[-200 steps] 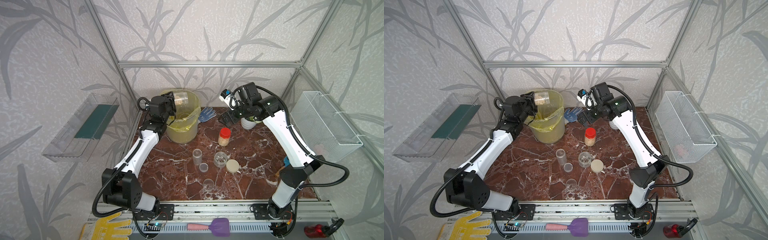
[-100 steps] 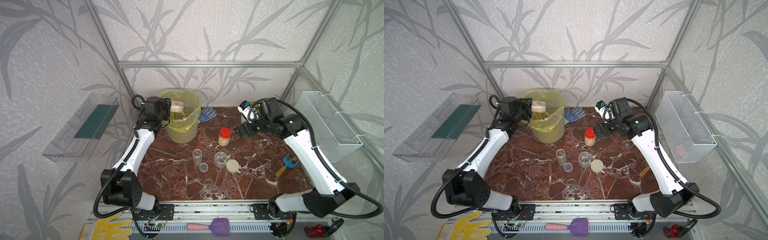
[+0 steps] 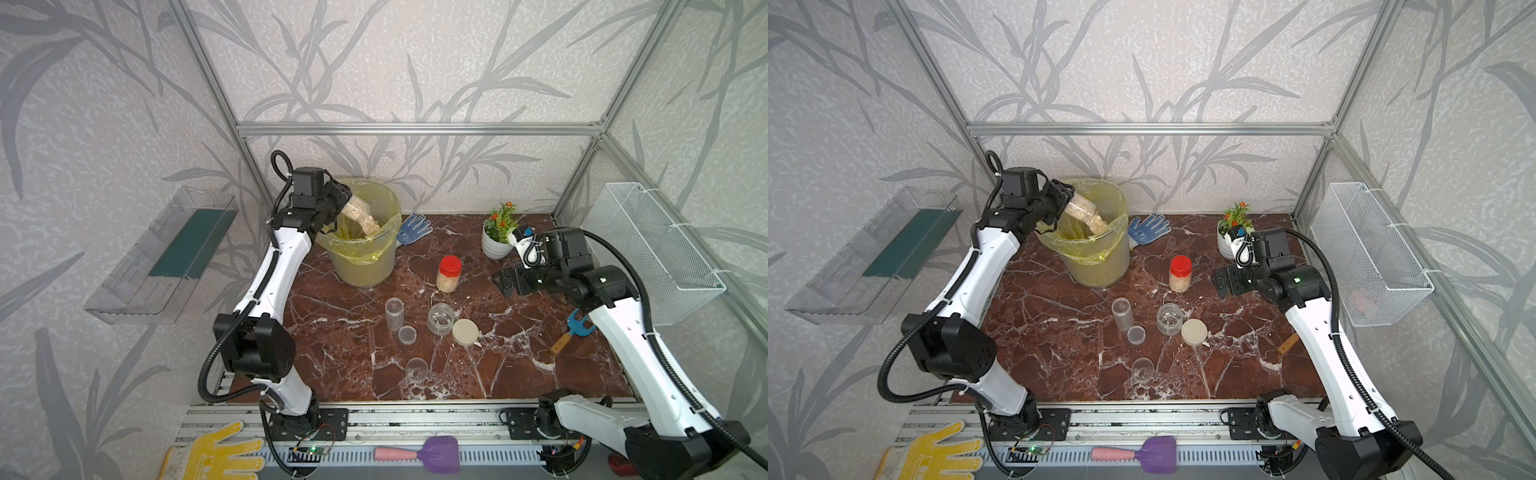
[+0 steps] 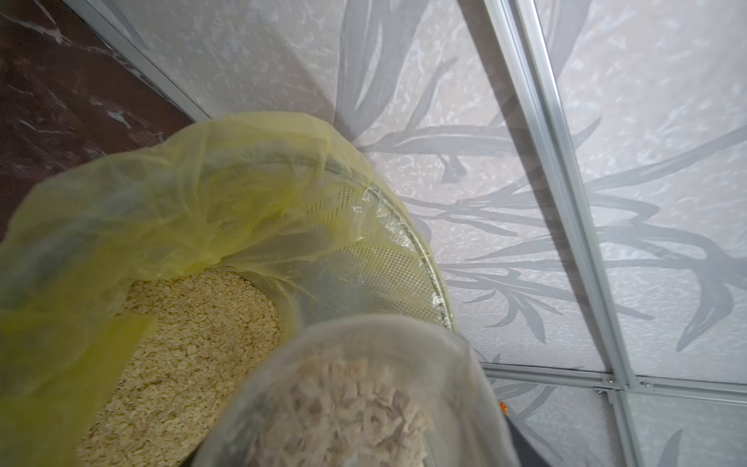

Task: Empty expired oatmeal from jars
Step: Pour the expired oatmeal into the trash bin.

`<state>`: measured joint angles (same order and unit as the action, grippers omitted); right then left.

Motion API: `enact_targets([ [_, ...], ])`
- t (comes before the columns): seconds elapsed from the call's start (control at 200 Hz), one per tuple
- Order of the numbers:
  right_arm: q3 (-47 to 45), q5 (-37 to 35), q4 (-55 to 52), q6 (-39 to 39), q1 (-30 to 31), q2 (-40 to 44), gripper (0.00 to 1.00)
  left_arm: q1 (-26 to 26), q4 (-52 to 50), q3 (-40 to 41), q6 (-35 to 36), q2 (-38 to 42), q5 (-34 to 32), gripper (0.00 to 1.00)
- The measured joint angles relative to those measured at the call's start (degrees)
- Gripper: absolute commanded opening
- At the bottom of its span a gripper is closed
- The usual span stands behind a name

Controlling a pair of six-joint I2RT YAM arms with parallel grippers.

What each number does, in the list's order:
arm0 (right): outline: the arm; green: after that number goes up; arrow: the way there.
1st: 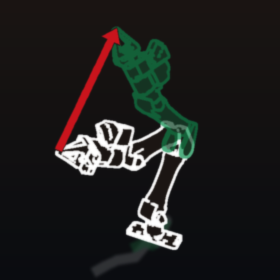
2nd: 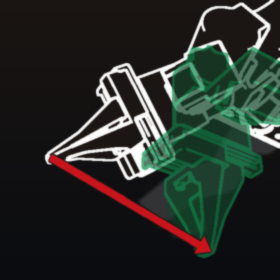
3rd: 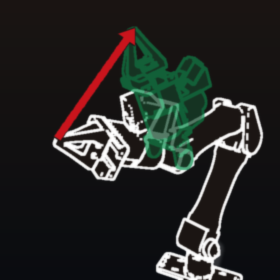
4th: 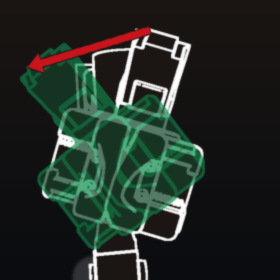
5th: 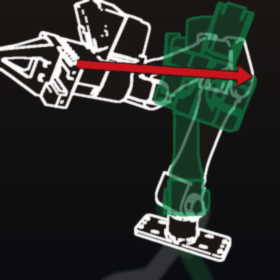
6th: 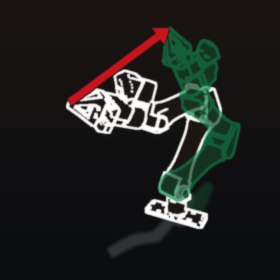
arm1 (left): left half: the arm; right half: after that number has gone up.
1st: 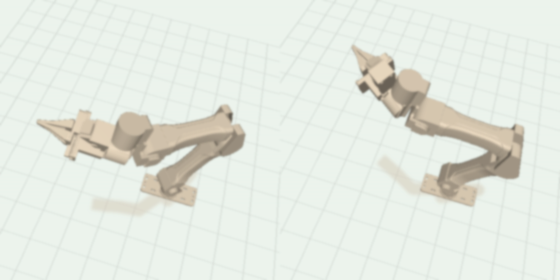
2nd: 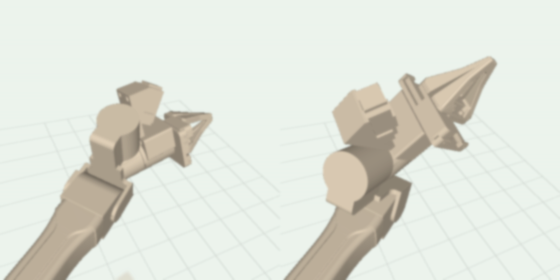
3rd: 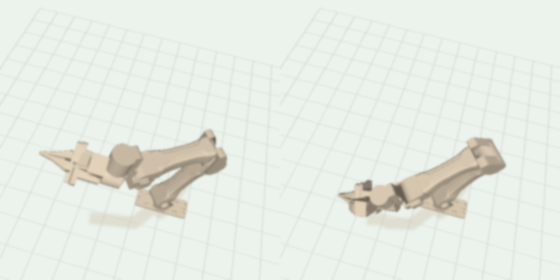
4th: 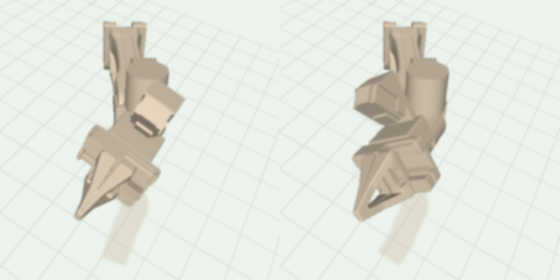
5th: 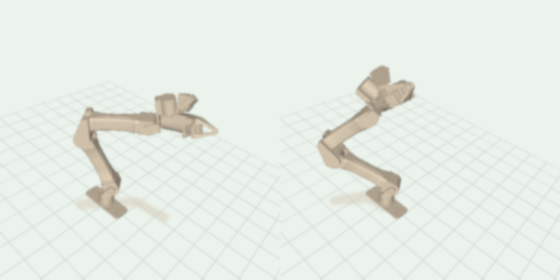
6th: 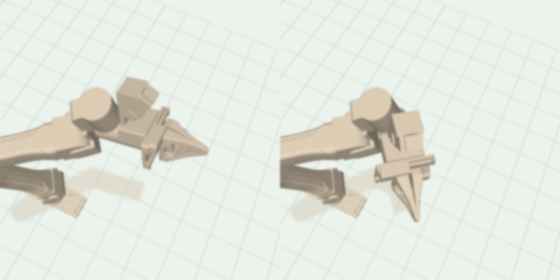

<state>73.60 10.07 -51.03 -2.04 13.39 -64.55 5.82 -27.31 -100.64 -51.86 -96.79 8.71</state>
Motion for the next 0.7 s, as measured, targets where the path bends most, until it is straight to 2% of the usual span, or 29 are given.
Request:
enact_targets([
  [0.155,-2.2,0.6,3.3,2.9,-2.2,1.5,0.99,1.0,-5.6,-4.5,7.6,-3.3,-2.1,0.03],
  [0.425,-6.9,2.1,8.2,7.3,-3.2,4.5,0.99,3.6,-8.3,-8.1,19.4,-5.6,-6.8,0.02],
  [0.57,-7.8,2.9,10.9,8.8,-3.2,5.3,0.99,8.2,-9.1,-12.7,28.8,-7.5,-14.1,0.01],
  [0.705,-9.2,3.7,12.7,9.6,-3.2,6.1,0.99,12.5,-9.4,-13.0,35.6,-7.6,-22.4,0.0],
])
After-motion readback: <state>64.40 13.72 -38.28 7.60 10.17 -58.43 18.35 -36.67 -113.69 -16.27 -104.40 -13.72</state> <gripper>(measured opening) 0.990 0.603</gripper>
